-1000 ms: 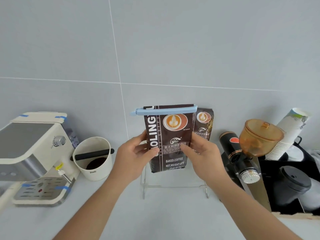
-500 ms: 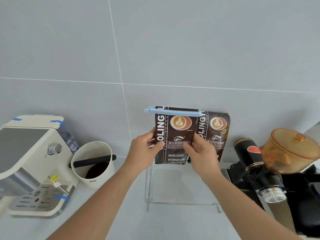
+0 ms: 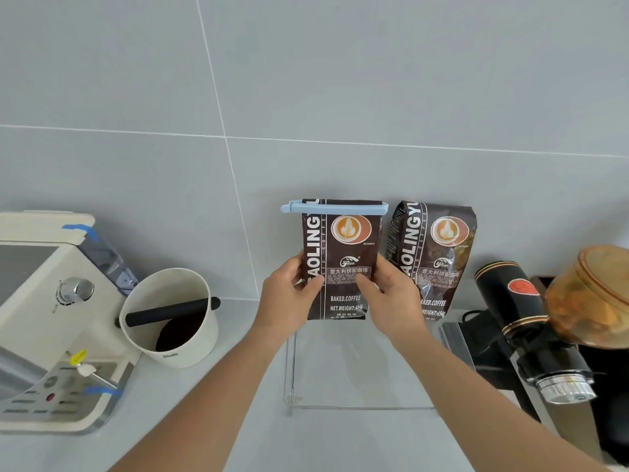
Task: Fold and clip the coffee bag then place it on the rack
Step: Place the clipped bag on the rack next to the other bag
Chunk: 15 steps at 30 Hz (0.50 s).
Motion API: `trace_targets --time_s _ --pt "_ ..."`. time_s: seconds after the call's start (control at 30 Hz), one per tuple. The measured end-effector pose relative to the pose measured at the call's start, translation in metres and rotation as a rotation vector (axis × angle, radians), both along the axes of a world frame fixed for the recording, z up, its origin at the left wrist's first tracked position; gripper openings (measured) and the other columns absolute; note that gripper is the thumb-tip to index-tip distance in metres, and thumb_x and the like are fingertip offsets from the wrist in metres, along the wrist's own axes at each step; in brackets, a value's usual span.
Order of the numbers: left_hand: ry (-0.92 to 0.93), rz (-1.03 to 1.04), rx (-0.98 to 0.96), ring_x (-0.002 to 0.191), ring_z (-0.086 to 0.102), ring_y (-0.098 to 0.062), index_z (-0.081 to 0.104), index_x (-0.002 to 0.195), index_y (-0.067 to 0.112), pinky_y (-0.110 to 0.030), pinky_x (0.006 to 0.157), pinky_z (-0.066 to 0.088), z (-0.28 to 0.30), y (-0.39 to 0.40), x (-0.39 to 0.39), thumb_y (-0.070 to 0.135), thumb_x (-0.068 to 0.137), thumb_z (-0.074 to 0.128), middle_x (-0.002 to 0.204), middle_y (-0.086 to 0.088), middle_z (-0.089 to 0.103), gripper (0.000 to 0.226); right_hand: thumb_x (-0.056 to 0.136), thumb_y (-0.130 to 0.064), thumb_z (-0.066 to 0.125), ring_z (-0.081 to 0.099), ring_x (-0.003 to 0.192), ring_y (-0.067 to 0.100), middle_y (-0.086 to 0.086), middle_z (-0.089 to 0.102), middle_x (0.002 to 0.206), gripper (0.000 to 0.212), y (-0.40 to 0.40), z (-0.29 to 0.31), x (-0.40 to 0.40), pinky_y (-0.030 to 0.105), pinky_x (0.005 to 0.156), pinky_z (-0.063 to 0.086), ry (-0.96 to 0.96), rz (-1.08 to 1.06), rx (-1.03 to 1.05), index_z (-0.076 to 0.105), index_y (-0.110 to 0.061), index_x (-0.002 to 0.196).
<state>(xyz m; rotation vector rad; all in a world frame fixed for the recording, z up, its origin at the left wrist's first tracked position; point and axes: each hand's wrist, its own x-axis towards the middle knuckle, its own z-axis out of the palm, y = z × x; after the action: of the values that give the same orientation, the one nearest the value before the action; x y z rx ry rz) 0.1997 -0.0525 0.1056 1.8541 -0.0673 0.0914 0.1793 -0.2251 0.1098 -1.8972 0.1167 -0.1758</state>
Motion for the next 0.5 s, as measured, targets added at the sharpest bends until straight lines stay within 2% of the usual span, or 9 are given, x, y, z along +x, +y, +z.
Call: trace_targets --time_s 0.03,0.1,0.17,0.27,0.4,0.5 --pt "-0.001 -0.001 -0.001 0.098 0.068 -0.004 0.059 0.123 0.017 -0.030 0.092 0.055 -0.001 -0.001 0.003 0.010 0.084 0.067 0.111 0.005 0.072 0.040 0.092 -0.013 0.059 0.063 0.111 0.000 -0.016 0.071 0.118 0.045 0.000 0.001 0.002 0.005 0.067 0.052 0.010 -0.004 -0.002 0.058 -0.040 0.128" --pt "-0.004 -0.006 0.000 0.099 0.068 -0.005 0.060 0.122 0.020 -0.033 0.093 0.054 -0.002 -0.003 0.007 0.010 0.084 0.067 0.111 0.006 0.072 0.040 0.092 -0.011 0.060 0.063 0.111 0.000 -0.016 0.070 0.118 0.046 0.000 0.002 0.004 0.003 0.064 0.051 0.018 -0.009 -0.005 0.057 -0.038 0.130" --pt "-0.004 -0.011 0.005 0.100 0.068 -0.006 0.060 0.121 0.023 -0.036 0.093 0.055 -0.004 -0.003 0.010 0.012 0.083 0.067 0.111 0.008 0.072 0.040 0.092 -0.012 0.060 0.063 0.110 0.000 -0.016 0.070 0.118 0.046 0.000 0.001 0.006 0.013 0.076 0.056 0.020 -0.010 -0.017 0.056 -0.038 0.130" --pt "-0.008 -0.018 0.014 0.100 0.068 -0.005 0.059 0.123 0.023 -0.036 0.094 0.054 -0.005 -0.002 0.013 0.011 0.082 0.069 0.112 0.008 0.072 0.044 0.092 -0.013 0.061 0.063 0.111 0.001 -0.017 0.070 0.119 0.046 -0.001 0.001 0.011 0.026 0.093 0.053 0.027 -0.015 -0.037 0.055 -0.038 0.130" --pt "0.016 -0.048 -0.003 0.104 0.067 -0.005 0.056 0.128 0.019 -0.034 0.097 0.053 -0.004 0.000 0.014 0.002 0.081 0.068 0.116 0.004 0.071 0.051 0.090 -0.008 0.061 0.062 0.106 -0.009 -0.024 0.070 0.112 0.051 -0.004 0.007 0.014 0.019 0.093 0.048 0.035 0.019 -0.046 0.057 -0.044 0.126" --pt "0.030 -0.048 0.009 0.103 0.068 -0.007 0.056 0.128 0.019 -0.033 0.096 0.054 -0.003 0.001 0.014 0.002 0.080 0.069 0.115 0.003 0.071 0.053 0.089 -0.008 0.062 0.061 0.110 -0.005 -0.022 0.070 0.112 0.050 -0.005 0.007 0.015 0.022 0.095 0.047 0.070 0.038 -0.056 0.057 -0.043 0.124"
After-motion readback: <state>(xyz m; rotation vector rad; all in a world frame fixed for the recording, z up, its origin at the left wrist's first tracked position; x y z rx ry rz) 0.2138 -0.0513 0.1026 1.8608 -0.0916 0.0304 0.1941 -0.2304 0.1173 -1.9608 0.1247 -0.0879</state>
